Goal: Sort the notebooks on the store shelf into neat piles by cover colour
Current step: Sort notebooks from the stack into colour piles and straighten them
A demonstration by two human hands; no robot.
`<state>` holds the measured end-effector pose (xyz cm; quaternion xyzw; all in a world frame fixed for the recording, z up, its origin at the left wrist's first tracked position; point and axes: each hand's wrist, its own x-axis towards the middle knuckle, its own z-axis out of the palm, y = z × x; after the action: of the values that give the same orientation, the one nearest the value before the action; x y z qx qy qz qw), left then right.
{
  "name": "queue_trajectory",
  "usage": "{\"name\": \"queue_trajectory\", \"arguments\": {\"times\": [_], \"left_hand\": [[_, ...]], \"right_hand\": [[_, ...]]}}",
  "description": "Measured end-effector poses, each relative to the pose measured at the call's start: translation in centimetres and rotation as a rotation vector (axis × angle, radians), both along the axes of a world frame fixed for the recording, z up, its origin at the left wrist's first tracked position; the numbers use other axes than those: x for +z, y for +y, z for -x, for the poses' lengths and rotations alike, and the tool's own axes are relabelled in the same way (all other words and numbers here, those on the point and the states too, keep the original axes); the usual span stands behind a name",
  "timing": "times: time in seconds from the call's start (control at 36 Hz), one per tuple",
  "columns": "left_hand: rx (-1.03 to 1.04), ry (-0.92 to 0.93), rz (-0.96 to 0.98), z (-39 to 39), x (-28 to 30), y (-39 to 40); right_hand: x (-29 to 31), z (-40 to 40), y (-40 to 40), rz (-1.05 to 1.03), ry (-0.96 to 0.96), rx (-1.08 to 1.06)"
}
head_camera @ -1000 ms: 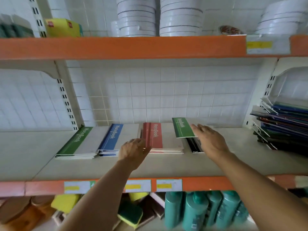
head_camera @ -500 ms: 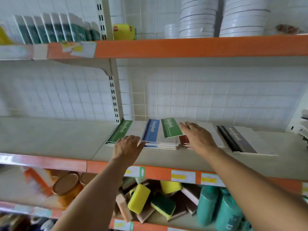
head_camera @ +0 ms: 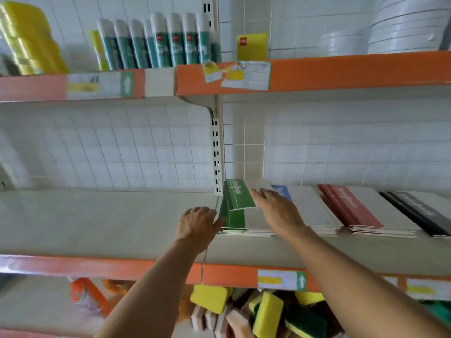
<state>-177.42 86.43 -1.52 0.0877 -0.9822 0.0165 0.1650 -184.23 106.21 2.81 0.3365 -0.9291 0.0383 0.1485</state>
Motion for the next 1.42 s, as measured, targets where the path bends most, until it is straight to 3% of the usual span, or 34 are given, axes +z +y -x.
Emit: {"name": "queue_trajectory", "arguments": {"times": [0.36, 0.56, 0.83, 1.14, 1.42], "left_hand": [[-0.009, -0.028, 0.01, 2.1, -0.4, -3.5], [-0.029, -0.02, -0.002, 3.3, -0.5, -4.0], [-0.147, 0.007, -0.043, 4.4, -1.0, -2.5], [-0.258, 0.001, -0.038, 3.5, -0.6, 3.8], [-0.359, -0.046, -0.016, 1.5, -0.6, 15.0]], "right_hand": [[-3.3, 2.1, -2.8, -0.029, -0.159, -0.019], [-3.5, 3.4, -2.8, -0.182, -0.289, 0.02], [-3.7, 2.1, -1.3, -0.107, -0.258, -0.076], [-4.9, 0.1, 6.4, -0.002, -0.179, -0.253], [-4.5, -4.5, 17.3, -0.015, -0.129, -0.414]]}}
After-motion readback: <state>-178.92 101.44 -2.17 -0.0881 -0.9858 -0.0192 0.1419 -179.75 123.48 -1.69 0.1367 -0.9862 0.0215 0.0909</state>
